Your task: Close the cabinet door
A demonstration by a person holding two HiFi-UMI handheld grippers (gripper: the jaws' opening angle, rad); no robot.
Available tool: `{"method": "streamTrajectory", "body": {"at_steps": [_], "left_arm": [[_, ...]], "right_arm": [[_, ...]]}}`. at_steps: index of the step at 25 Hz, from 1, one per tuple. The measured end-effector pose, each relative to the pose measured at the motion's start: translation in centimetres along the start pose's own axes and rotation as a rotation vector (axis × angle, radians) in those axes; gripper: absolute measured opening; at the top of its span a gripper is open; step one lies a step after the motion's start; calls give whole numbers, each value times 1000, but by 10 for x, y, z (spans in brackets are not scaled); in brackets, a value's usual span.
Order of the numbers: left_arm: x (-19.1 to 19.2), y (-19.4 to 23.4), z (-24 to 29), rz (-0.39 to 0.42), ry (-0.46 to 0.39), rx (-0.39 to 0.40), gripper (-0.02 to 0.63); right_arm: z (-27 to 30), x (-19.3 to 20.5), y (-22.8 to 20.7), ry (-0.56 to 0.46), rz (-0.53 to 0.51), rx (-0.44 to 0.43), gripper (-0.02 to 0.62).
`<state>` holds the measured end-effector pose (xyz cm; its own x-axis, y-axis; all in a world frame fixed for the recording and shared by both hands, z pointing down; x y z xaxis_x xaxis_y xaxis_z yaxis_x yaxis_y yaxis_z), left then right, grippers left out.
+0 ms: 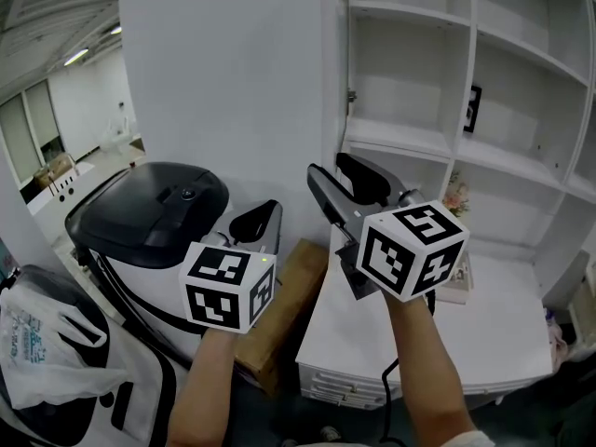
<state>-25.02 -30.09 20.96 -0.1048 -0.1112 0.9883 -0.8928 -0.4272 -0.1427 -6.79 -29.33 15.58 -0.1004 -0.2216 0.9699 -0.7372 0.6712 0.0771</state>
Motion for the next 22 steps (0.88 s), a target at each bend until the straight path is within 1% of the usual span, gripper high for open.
{"method": "streamTrajectory", "body": {"at_steps": [5, 10, 18, 22], "left_arm": [[-2, -10, 5, 1, -9, 42, 2], [-4, -23, 13, -1, -18, 87, 2], [-4, -46, 27, -5, -29, 155, 2], [-8, -60, 36, -8, -35, 180, 2]], "right_arm": [[-14, -3, -6, 3, 6, 17, 190], [-28, -7, -12, 1, 2, 45, 167], [-58, -13, -28, 0, -1, 107, 129], [-68, -15, -37, 10, 2, 113, 120]]}}
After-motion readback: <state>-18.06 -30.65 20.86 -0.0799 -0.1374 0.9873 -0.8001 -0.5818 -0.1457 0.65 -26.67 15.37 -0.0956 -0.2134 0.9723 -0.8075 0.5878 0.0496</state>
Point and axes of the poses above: the fingertips, and each gripper's own axes: z forward along the fingers, y to its left, x out of its underside, the point moved 10 cm from there along -z, backward along the fingers, and after that the axes turned 6 degrees about -x, right-handed, at the moved point
